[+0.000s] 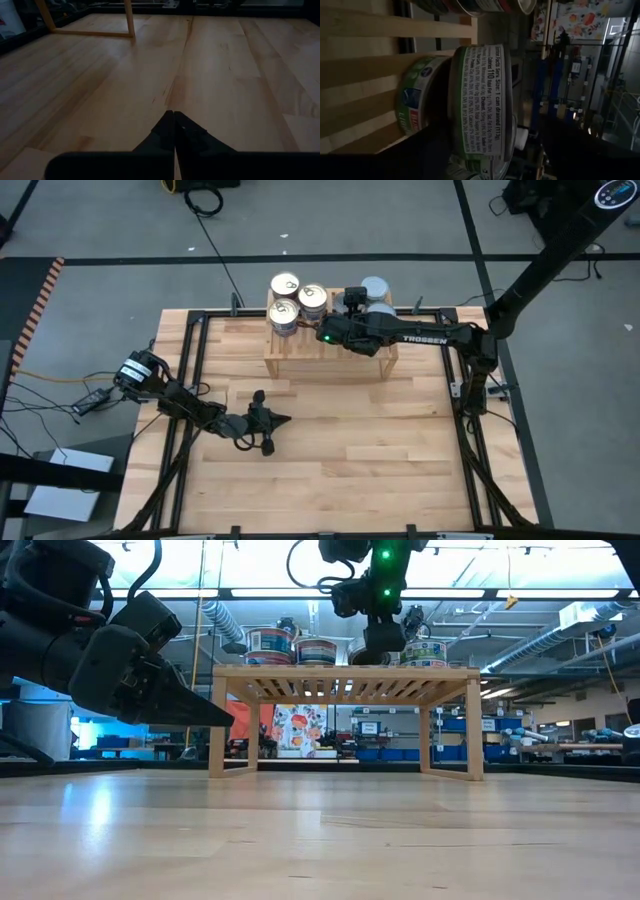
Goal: Stack canned seafood by type on shelf
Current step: Stack the green tuna can on top of the green tuna can on the shelf
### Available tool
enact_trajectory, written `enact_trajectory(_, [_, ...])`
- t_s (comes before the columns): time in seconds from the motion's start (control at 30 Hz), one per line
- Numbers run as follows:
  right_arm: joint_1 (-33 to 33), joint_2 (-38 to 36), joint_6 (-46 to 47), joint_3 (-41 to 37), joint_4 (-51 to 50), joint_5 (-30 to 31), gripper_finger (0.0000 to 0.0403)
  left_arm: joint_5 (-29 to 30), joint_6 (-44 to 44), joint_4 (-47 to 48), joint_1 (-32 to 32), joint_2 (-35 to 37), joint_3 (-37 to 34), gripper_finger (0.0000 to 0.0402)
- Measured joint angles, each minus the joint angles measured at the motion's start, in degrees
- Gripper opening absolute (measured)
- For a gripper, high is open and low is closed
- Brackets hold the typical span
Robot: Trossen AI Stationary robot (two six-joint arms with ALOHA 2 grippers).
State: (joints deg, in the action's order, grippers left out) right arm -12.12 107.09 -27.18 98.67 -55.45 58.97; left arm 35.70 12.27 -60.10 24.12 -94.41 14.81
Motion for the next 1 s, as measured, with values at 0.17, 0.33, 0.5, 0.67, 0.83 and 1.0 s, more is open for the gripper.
enact_trajectory(0.17, [-0.51, 0.0, 0.72, 0.0, -0.1, -0.78, 0.0288, 0.02, 0.0, 0.0, 0.02, 0.0, 0.0, 0.0005])
enact_trajectory(0.33, [-0.68, 0.0, 5.01, 2.1, -4.46, -5.14, 0.0289, 0.0, 0.0, -0.01, 0.01, 0.0, 0.0, 0.0005])
enact_trajectory(0.5, [-1.73, 0.0, 11.63, 6.72, -9.4, -11.91, 0.029, 0.0, 0.02, -0.04, 0.0, 0.0, 0.0, 0.0005])
enact_trajectory(0.67, [-3.23, -0.02, 13.23, 9.34, -10.17, -13.67, 0.0288, 0.0, 0.15, -0.04, 0.01, 0.0, 0.0, 0.0005])
enact_trajectory(0.83, [-5.18, -0.02, 14.02, 9.37, -11.24, -18.09, 0.0284, 0.0, 0.17, -0.04, 0.01, 0.0, 0.0, 0.0005])
enact_trajectory(1.0, [-6.18, -0.02, 14.81, 9.35, -11.44, -20.12, 0.0284, 0.0, 0.17, -0.03, 0.01, 0.0, 0.0, 0.0005])
